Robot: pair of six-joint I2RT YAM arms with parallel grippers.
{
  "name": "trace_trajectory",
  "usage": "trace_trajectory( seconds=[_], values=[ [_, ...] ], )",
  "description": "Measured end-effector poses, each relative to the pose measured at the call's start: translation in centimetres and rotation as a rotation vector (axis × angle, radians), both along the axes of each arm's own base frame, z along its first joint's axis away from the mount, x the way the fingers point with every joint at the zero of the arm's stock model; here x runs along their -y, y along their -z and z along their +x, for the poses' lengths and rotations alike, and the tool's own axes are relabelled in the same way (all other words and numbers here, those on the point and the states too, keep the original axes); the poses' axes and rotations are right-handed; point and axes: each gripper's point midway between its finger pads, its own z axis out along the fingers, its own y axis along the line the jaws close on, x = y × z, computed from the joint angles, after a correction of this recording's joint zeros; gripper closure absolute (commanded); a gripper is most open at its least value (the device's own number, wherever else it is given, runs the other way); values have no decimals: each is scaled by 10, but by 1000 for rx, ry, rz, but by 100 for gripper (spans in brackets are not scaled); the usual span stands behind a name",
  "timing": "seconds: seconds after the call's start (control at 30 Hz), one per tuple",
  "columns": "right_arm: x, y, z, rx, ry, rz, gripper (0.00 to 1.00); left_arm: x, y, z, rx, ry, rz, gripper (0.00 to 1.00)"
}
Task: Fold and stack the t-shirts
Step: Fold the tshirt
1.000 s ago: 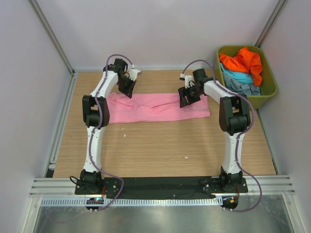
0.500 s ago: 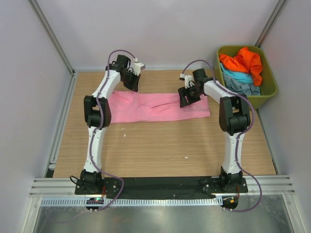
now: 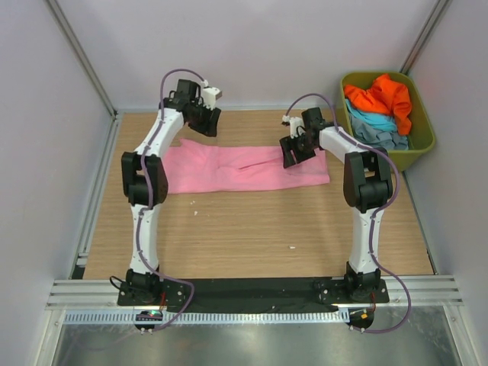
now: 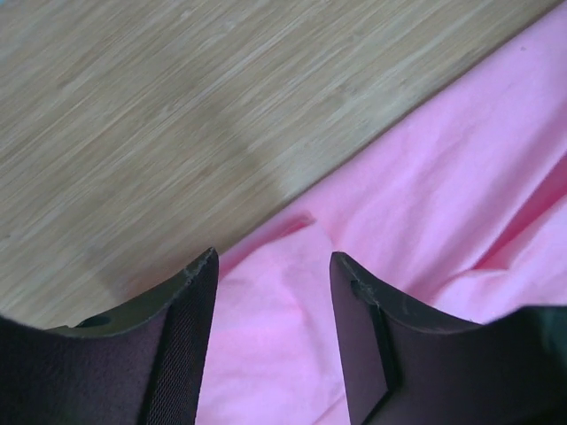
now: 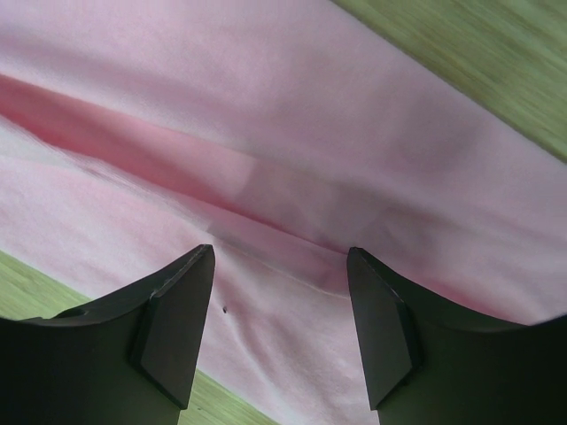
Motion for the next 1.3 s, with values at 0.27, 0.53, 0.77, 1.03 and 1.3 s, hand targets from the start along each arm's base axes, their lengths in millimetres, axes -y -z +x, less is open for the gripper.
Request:
trace_trajectory(
  seconds=[0.27,0.53,0.77,1.03,1.3],
  values=[
    [8,-9,26,61,32,-28,32,-11,-60,-60,-24,-45,-29,46],
    [18,4,48,73,60,-35,32,-27,9,-131,-373,-145,-69,44],
    [21,5,56,90,68,-37,33,-41,37,-146,-488,-218,-78,30],
    [22,8,47,119,48,-60,32,-56,69,-137,-586,-316,-136,0],
    [23,12,3,93,6,-115,32,-58,70,-120,-593,-368,-169,0]
  ],
)
